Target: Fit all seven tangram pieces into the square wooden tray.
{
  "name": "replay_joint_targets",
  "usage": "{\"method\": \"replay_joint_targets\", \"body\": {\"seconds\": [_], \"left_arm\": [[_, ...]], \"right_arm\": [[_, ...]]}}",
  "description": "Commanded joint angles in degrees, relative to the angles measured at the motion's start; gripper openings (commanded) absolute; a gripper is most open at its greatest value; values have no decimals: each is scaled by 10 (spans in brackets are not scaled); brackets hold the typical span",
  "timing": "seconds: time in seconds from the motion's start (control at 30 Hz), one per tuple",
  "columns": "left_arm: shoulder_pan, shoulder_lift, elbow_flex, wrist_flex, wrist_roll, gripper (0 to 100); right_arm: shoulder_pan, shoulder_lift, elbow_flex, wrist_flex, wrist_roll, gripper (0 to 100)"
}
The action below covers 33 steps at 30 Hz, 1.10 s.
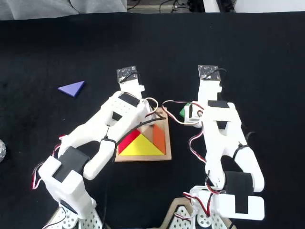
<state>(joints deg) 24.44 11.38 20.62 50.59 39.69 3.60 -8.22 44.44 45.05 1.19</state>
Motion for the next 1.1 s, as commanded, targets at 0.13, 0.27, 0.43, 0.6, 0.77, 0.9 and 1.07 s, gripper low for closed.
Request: {"method": "replay_joint_targets", "body": {"seconds": [0.13,0.27,0.43,0.6,0.77,0.9,1.07], "left_arm": [[-17,-47,-31,2,-3,205],[-36,-106,-26,34,-3,205],[-112,-194,-26,116,-26,205],[-218,-304,-18,217,-226,205],[-327,-391,99,151,-299,205],[-389,-414,236,-12,-350,205],[-407,-358,202,-29,-413,205]], "right_arm": [[4,-40,-29,-11,-1,11],[4,-40,-29,-11,-1,11],[4,-40,-29,-11,-1,11],[5,-55,-25,-11,-1,11],[8,-118,1,-12,-1,11],[-4,-137,25,-22,-1,11],[-43,-123,45,-49,33,11]]}}
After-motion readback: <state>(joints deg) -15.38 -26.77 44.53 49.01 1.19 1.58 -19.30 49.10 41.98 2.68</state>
